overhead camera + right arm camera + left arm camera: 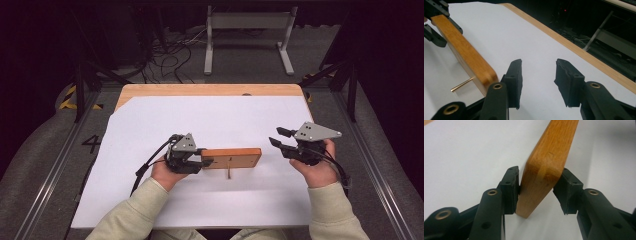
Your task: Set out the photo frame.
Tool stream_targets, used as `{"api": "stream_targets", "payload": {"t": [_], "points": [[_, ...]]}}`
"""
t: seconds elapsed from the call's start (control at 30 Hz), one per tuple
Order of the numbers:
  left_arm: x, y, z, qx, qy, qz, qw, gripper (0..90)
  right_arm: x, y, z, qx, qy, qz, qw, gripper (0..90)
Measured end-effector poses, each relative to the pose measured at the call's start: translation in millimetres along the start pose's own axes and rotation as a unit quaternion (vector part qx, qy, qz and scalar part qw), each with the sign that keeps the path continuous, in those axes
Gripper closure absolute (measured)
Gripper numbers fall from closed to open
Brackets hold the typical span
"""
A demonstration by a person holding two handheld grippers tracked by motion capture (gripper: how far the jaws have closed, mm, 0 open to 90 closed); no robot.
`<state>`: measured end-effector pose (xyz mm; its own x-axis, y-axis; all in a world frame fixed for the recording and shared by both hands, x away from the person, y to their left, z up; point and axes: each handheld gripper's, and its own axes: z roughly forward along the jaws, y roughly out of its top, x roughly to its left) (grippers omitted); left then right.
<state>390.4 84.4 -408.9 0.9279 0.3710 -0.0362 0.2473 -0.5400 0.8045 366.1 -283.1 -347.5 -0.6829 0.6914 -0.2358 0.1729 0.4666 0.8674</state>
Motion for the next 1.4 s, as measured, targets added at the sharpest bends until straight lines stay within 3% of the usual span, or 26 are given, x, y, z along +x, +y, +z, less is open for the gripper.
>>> {"api": "stream_targets", "payload": {"t": [0.13,0.3,0.5,0.67,0.83,1.07,1.17,1.3,1.4], "points": [[-4.2,-3.1,0.5,0.012,-0.008,0.011,0.9998,52.6,-0.6,-0.3,-0.8,-0.002,0.000,0.002,1.0000,56.9],[-10.4,-4.0,2.5,0.026,-0.004,0.026,0.9993,49.7,0.1,-0.5,-0.5,0.001,0.002,0.002,1.0000,56.8],[-9.4,-4.6,1.2,0.022,-0.010,0.017,0.9996,49.1,0.2,0.0,-1.4,-0.001,0.001,0.002,1.0000,56.8],[-9.1,-3.1,-1.8,0.014,-0.013,0.013,0.9997,42.5,0.4,-0.6,-1.7,-0.001,0.003,0.004,1.0000,56.5],[-10.2,-1.4,-15.0,-0.008,-0.023,0.002,0.9997,37.4,1.0,-4.1,-2.7,0.006,0.005,0.011,0.9999,57.2],[-11.9,-6.6,-37.8,-0.027,-0.018,-0.013,0.9994,34.5,2.3,-13.9,-6.7,0.030,0.018,0.030,0.9989,69.0],[-10.3,-10.1,-45.3,-0.012,-0.009,-0.020,0.9997,36.6,3.9,-20.2,-6.7,0.049,0.020,0.021,0.9983,78.1],[-5.5,-15.6,-58.1,-0.018,-0.006,-0.034,0.9992,40.2,7.9,-27.5,-5.0,0.073,0.041,0.014,0.9964,88.7],[-1.4,-18.9,-65.6,-0.023,0.003,-0.041,0.9989,41.1,11.7,-32.7,-3.5,0.089,0.061,0.018,0.9940,90.0]]}}
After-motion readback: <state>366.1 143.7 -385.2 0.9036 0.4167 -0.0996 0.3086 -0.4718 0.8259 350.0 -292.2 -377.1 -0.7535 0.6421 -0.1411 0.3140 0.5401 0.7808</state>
